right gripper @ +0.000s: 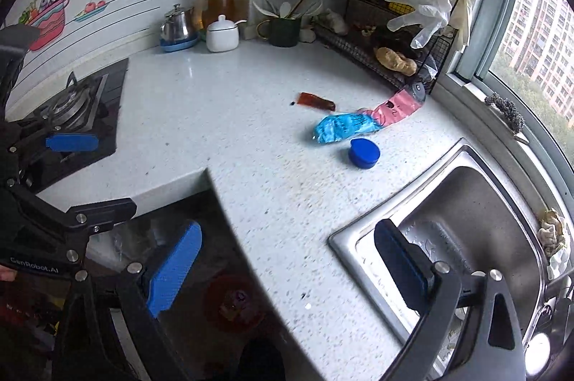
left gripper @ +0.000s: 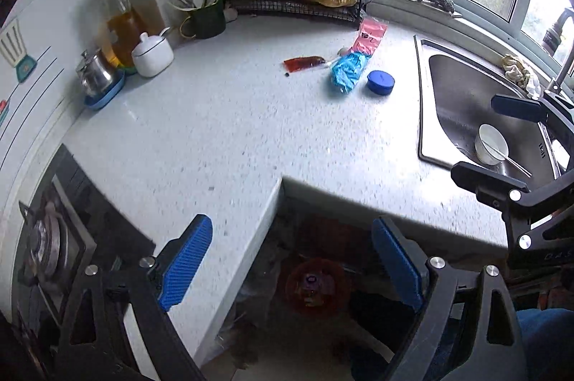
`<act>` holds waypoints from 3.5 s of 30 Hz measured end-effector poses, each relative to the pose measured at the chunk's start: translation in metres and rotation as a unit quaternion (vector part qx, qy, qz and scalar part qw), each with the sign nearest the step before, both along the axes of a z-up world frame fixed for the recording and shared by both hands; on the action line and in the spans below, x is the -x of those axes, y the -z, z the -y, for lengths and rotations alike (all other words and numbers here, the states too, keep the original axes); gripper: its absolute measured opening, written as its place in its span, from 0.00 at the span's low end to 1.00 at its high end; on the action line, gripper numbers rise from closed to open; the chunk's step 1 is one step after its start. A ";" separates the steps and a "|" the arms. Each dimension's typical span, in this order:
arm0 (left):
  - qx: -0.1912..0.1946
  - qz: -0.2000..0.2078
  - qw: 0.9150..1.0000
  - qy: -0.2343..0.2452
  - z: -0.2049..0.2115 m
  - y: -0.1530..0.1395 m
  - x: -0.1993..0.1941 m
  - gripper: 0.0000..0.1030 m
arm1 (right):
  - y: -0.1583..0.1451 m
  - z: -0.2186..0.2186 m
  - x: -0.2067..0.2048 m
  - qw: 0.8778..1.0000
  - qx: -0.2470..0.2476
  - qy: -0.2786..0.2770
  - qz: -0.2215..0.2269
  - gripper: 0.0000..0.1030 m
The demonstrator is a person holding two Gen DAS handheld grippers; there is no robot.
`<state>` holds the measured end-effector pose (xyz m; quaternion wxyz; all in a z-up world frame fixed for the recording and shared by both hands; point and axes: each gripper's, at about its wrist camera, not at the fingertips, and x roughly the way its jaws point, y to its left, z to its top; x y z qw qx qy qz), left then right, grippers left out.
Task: Collect trash
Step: 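Raise both open tools back toward the remaining wrappers on the counter, then grasp the blue-and-pink plastic wrapper with the left tool, then grasp the blue lid with the right tool while the left tool holds the wrapper, then lower the wrapper and blue lid into the red bin and open both tools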
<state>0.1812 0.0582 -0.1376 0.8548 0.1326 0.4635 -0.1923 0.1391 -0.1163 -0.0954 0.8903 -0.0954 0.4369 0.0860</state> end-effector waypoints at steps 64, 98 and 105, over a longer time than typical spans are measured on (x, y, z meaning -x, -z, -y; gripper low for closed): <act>-0.004 -0.078 0.996 0.054 0.117 0.055 -0.181 0.17 | 0.033 0.096 -0.171 0.995 -0.055 0.021 -0.082 0.94; -0.006 -0.057 0.998 0.028 0.037 0.039 -0.030 0.17 | 0.021 0.036 -0.049 0.996 -0.052 -0.013 -0.067 0.43; -0.005 -0.063 0.997 0.036 0.002 0.038 0.048 0.17 | 0.013 0.006 0.036 0.996 -0.054 -0.009 -0.070 0.43</act>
